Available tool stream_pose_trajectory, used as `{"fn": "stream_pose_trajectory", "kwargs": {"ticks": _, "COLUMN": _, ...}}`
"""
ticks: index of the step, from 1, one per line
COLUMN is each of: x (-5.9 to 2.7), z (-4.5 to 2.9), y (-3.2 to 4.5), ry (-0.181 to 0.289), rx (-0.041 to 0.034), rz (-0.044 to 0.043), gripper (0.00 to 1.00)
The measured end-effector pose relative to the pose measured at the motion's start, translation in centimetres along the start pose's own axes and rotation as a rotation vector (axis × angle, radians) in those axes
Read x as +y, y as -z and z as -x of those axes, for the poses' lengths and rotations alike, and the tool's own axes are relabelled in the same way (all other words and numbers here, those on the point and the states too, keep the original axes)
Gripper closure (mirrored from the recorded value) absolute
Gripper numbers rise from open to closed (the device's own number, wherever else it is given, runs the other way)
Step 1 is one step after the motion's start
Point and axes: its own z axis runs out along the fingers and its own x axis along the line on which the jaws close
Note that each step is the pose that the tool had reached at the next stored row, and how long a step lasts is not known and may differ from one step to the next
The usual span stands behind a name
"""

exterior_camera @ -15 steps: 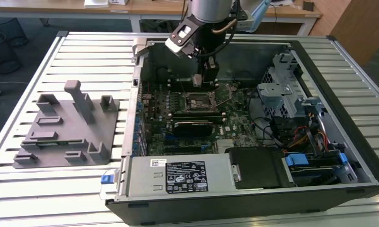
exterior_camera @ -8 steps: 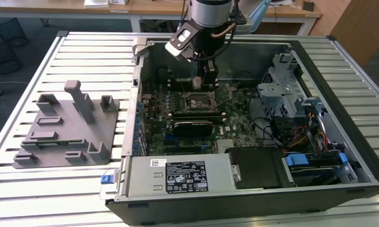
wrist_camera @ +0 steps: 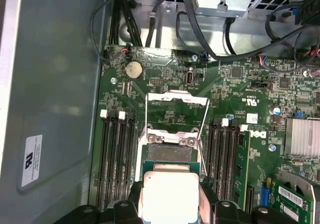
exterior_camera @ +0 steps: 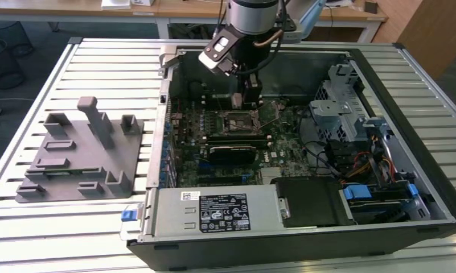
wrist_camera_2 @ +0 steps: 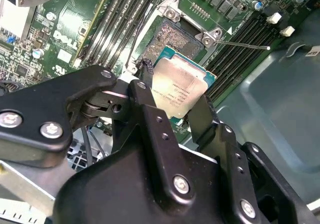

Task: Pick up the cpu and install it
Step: 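Place the cpu into insertion slot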

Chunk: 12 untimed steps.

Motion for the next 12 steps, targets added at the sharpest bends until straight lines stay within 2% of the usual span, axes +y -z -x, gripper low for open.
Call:
{"fn": "stream_pose_trajectory", "kwargs": {"ticks": 5, "x": -0.01, "z": 0.04, "y": -0.47, "ry": -0.023, "rx": -0.0007, "rz": 0.0003, "gripper": 0.47}}
{"fn": "stream_pose_trajectory", "kwargs": {"ticks": 12, "x": -0.05, "z": 0.10, "y": -1.43, "ry": -0.024, "rx": -0.0007, "rz": 0.0004, "gripper": 0.47}}
